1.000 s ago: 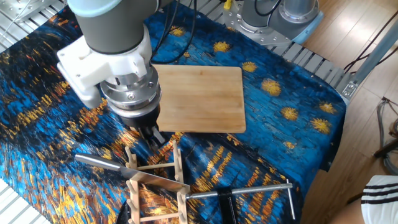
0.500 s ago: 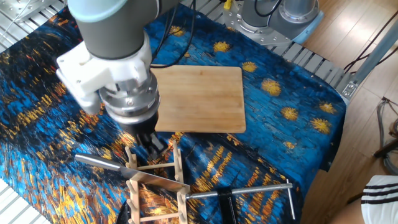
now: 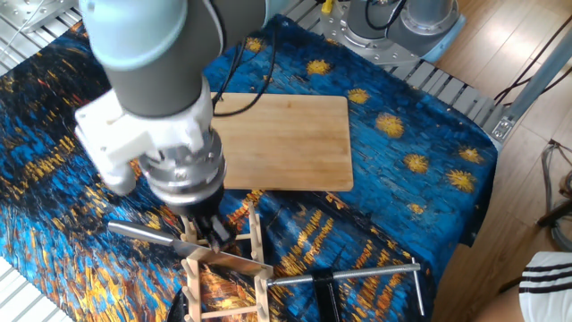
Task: Put the knife on the cutting board
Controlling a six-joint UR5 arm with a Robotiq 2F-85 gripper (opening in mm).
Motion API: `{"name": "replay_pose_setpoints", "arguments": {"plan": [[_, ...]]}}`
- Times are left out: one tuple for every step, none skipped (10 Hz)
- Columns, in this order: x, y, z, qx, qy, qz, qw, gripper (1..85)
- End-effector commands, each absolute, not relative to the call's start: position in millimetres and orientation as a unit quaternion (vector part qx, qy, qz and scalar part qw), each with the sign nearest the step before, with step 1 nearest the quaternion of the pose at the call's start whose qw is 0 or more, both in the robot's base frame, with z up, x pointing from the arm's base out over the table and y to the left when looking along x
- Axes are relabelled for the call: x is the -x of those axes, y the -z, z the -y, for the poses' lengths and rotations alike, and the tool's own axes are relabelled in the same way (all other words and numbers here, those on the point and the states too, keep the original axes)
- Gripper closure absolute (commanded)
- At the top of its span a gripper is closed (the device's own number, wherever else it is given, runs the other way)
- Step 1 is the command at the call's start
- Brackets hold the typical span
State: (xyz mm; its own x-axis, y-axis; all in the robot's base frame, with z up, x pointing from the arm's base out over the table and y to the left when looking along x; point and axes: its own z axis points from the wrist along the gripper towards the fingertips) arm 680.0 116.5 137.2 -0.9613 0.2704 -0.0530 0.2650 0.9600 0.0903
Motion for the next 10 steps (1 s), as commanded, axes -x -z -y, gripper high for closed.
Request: {"name": "replay_pose_setpoints", "arguments": {"plan": [[-693, -124, -120, -0.168, -0.043, -0.984, 0.034, 40.3], [-692, -126, -119, -0.175, -0.043, -0.983, 0.034, 41.0], [-691, -127, -120, -0.184, -0.044, -0.981, 0.032, 41.3], [-690, -127, -117, -0.186, -0.039, -0.981, 0.031, 41.7], [-688, -128, -117, -0.186, -0.039, -0.981, 0.028, 41.7], [-687, -128, -118, -0.183, -0.044, -0.982, 0.025, 42.3], [-686, -125, -118, -0.175, -0.04, -0.983, 0.025, 42.3], [-690, -123, -118, -0.194, -0.045, -0.98, 0.029, 40.7], [-692, -125, -106, -0.269, -0.025, -0.962, 0.036, 45.7], [-693, -124, -93, -0.268, -0.004, -0.963, 0.042, 47.3]]}}
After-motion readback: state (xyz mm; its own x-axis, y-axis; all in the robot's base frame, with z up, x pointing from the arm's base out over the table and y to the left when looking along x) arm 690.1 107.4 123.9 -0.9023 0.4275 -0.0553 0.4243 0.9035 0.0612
